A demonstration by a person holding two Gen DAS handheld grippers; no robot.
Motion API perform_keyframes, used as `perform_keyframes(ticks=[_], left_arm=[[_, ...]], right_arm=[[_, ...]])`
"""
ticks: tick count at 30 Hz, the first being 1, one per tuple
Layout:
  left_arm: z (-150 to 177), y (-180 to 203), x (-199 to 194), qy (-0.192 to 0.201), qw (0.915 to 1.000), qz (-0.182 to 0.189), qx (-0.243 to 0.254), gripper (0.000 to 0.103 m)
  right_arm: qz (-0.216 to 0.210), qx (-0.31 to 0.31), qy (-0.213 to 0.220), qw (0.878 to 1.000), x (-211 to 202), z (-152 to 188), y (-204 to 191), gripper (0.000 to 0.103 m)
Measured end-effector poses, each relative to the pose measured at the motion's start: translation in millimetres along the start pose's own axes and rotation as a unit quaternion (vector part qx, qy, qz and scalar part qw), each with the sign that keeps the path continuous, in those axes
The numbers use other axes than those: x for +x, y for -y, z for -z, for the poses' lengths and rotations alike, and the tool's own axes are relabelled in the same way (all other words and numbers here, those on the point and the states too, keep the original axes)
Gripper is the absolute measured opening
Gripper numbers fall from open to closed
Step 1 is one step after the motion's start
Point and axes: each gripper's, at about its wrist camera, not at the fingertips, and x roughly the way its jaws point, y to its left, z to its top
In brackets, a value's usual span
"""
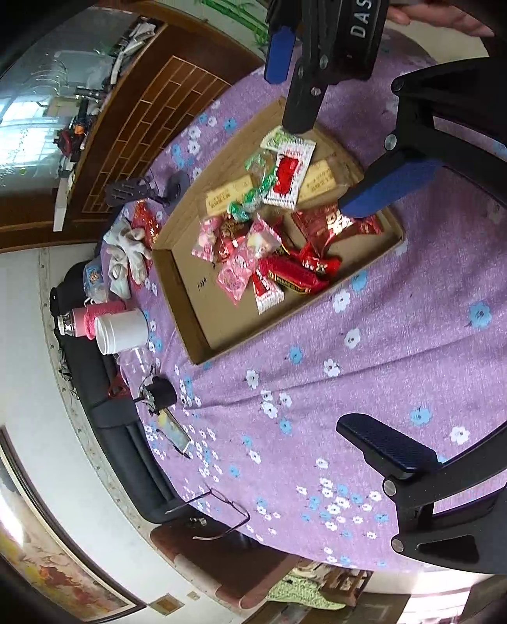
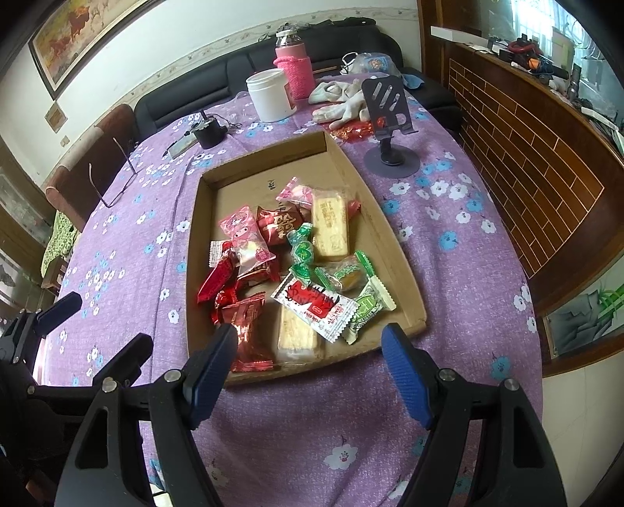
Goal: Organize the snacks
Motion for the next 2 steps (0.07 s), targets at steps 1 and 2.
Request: perform_keyframes(ticks=[1, 2], left_arm=[[0.1, 0.8, -0.4, -0.001, 1.0000, 0.004, 0.000, 0.102], [0.5, 1.3, -0.6, -0.003, 1.0000, 0.009, -0.001, 0.102]], right_arm=[[0.000, 0.001, 0.001, 1.000, -0.7, 0.4, 0.3, 0.075], [0.001, 0.001, 0.001, 1.000, -1.2, 0.2, 0.6, 0.075]])
